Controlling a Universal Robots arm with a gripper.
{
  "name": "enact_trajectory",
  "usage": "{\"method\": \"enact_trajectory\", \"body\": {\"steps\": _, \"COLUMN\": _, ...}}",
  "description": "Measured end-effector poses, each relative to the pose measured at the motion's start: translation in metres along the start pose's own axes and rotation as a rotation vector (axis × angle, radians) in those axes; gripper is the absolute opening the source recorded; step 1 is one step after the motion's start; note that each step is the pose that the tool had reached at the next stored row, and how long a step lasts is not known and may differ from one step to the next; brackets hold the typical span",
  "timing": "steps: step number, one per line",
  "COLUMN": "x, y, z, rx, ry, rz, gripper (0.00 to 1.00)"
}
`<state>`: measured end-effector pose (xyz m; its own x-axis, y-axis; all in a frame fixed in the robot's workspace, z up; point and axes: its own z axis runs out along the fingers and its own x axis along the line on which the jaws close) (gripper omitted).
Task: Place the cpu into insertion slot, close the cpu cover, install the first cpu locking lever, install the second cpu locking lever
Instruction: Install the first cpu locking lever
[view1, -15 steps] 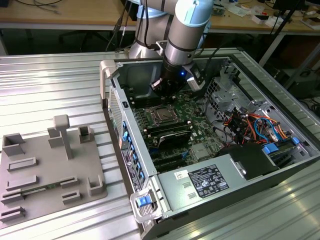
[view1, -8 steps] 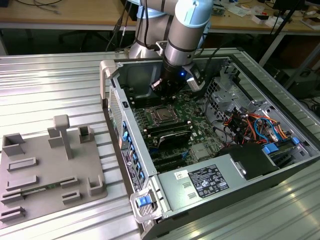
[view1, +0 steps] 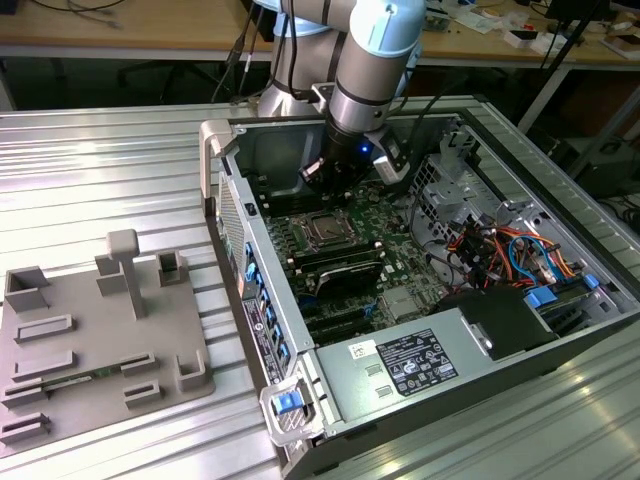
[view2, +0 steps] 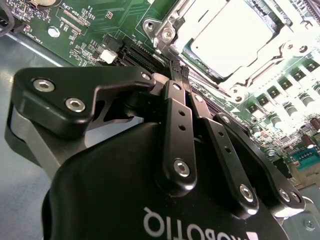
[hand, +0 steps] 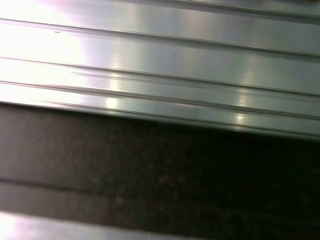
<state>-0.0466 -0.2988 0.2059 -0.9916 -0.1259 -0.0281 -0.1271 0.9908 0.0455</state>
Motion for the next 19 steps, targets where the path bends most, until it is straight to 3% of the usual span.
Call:
{"method": "enact_trajectory", "body": {"steps": 12, "x": -0.0006, "y": -0.0001, "z": 0.0003, "rx": 0.0001, "ry": -0.0001, "rz": 0.000, "gripper": 0.11}}
{"method": "enact_trajectory", "body": {"steps": 19, "x": -0.0016, "y": -0.0002, "z": 0.0003, "rx": 0.0106, "ry": 0.0011, "rz": 0.002, "gripper": 0.11}}
